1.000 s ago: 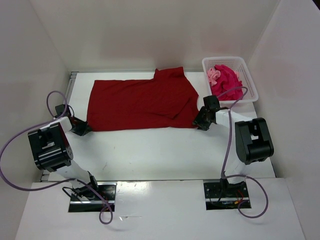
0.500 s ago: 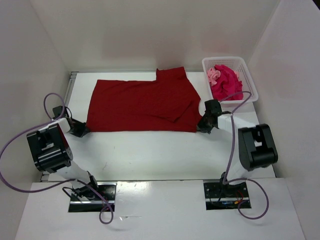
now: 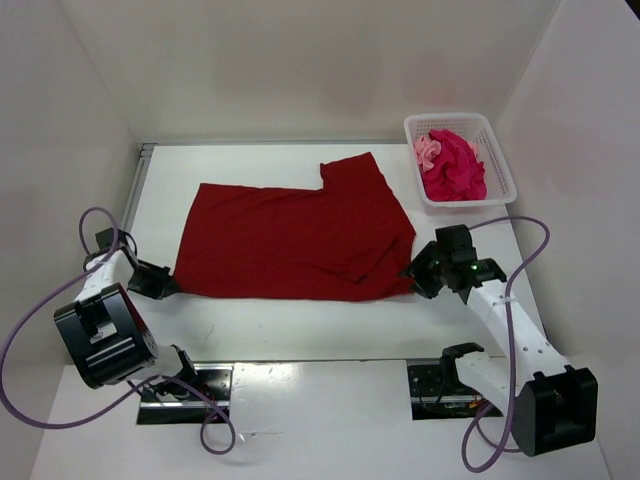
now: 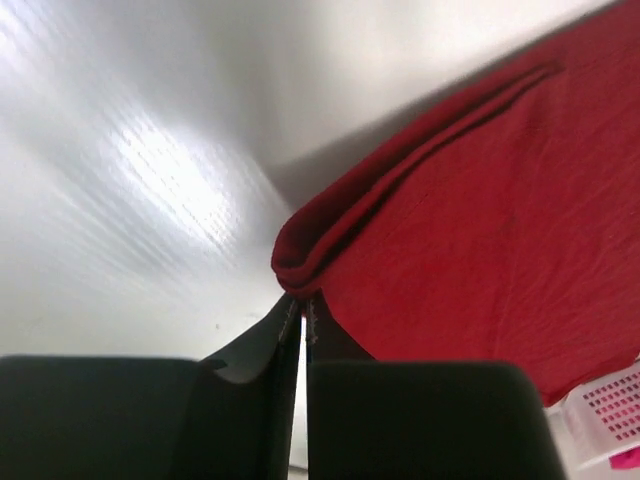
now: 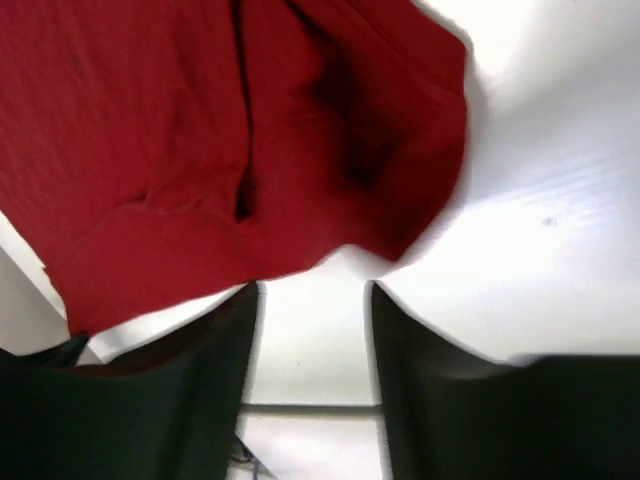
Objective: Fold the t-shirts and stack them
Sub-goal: Fold the flattened tshirt in 1/3 of the way
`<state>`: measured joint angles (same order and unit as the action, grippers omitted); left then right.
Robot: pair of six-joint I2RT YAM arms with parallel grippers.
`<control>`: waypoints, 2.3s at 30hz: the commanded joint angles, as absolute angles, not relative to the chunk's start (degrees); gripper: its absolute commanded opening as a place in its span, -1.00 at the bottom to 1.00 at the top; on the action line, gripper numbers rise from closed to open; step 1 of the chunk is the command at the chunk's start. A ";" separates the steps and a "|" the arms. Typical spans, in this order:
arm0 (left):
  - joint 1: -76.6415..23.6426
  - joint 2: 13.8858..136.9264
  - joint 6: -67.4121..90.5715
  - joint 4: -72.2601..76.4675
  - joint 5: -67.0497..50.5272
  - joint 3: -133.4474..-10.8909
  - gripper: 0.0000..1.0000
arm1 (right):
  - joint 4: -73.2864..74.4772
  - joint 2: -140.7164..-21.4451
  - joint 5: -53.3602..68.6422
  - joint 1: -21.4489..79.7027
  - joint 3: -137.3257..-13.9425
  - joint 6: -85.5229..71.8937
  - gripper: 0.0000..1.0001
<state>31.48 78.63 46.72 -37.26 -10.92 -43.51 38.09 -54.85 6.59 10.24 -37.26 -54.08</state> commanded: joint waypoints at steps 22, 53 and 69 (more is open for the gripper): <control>-10.62 89.54 46.41 -15.21 -9.67 -59.50 -0.91 | 18.64 -85.95 9.05 22.15 -46.32 -47.72 -1.00; -8.17 81.47 48.78 -14.33 -6.42 -46.41 -0.81 | 18.01 -109.97 11.17 26.81 -81.84 -48.79 -0.95; -10.99 80.68 48.78 -13.62 -6.94 -44.47 -0.79 | 23.11 -92.01 -1.49 27.86 -59.68 -42.89 0.01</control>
<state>-10.87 80.51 48.38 -14.35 -6.87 -44.69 21.71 -91.88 2.39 27.73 -59.02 -45.08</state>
